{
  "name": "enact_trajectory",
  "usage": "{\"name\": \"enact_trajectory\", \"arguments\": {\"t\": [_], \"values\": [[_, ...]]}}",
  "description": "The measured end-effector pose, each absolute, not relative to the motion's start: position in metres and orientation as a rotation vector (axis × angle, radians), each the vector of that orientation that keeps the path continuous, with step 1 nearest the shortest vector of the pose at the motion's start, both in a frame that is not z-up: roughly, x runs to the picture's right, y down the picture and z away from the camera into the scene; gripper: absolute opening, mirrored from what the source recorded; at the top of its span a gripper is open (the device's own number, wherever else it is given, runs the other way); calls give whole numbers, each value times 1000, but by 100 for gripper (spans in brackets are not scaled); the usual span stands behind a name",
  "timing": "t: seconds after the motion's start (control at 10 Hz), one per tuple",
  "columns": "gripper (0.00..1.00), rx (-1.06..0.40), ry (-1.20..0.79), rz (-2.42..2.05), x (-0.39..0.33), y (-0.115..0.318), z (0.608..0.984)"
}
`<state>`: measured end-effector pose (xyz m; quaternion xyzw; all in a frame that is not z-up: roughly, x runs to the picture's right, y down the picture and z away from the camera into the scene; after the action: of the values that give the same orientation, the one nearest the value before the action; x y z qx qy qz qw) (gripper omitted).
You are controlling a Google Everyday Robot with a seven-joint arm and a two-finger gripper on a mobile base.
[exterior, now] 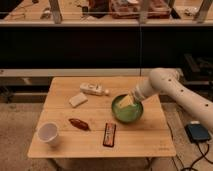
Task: Push the eraser across the table
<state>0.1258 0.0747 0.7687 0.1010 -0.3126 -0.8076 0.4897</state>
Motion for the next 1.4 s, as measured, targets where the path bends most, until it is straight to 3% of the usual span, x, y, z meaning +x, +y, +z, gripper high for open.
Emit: {"name": "enact_trajectory", "arguments": {"t": [0.3, 0.8, 1.3, 1.4], "values": [[78, 220, -827, -1937, 127, 133, 752], [39, 161, -893, -1908, 101, 208, 759], [34, 144, -890, -1884, 90, 251, 767], [26, 142, -896, -1892, 83, 261, 773]]}}
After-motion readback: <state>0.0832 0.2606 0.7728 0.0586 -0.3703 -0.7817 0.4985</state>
